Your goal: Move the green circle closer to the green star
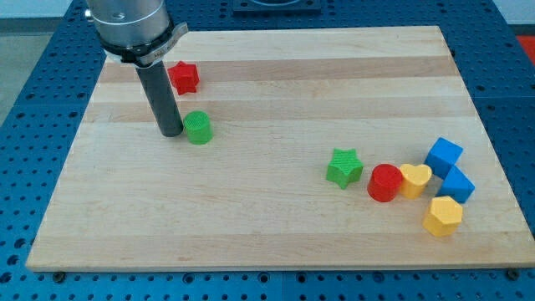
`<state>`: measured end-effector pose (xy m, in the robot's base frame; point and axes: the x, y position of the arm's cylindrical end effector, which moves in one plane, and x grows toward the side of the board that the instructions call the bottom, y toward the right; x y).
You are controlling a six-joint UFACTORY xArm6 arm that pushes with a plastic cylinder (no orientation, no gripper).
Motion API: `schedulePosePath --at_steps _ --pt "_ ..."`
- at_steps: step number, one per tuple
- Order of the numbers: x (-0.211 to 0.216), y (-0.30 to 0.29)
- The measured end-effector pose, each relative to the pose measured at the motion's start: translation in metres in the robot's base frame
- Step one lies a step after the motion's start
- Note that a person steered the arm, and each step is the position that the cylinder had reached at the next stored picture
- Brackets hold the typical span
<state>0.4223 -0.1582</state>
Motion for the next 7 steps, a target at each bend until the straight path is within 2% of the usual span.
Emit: schedulePosePath --at_steps 2,3,4,7 --pt "-0.006 0.021" --pt "0.007 0.042" --pt "0.029 0.071" --pt "0.042 0.159"
